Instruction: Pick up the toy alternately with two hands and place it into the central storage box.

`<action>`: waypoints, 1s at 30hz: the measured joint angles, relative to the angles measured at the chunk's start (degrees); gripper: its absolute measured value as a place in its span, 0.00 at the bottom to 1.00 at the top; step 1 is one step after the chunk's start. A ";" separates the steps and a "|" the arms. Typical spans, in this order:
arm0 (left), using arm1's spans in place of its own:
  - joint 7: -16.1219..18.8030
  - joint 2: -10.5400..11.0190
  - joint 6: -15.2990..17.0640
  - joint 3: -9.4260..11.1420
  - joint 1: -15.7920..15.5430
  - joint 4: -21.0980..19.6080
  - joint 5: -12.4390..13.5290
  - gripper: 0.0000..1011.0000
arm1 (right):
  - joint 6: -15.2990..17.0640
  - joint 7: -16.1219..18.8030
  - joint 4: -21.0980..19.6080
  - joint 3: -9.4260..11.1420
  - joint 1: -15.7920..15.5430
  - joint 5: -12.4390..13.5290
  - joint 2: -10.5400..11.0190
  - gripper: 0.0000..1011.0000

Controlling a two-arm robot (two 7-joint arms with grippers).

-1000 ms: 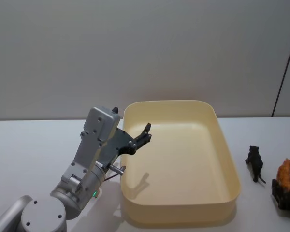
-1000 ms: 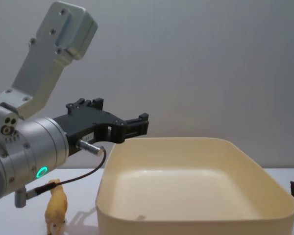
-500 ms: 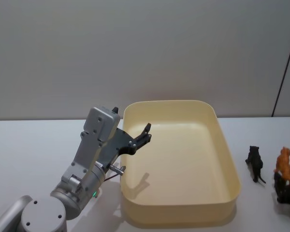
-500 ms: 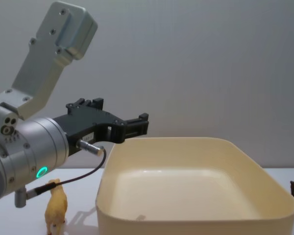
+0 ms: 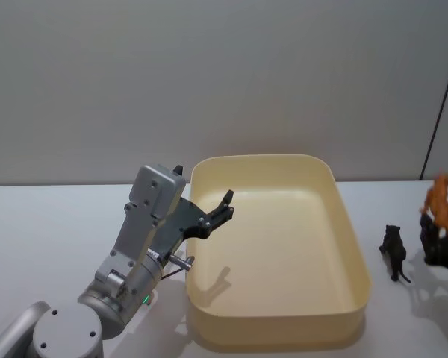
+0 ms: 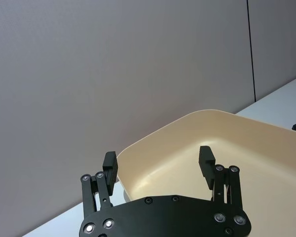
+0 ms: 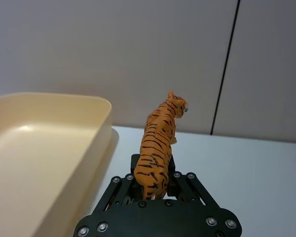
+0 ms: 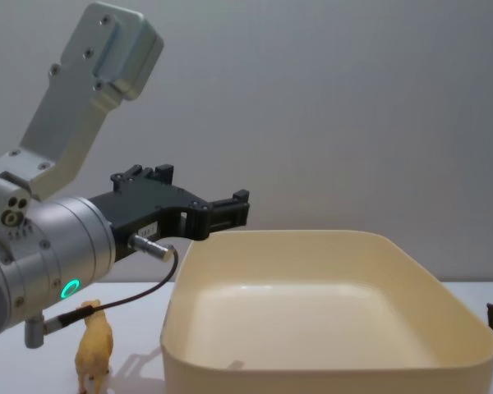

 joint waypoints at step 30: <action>0.00 0.00 0.00 0.00 0.00 0.00 0.00 0.99 | 14.91 17.65 4.20 -5.61 13.47 -0.50 -7.18 0.25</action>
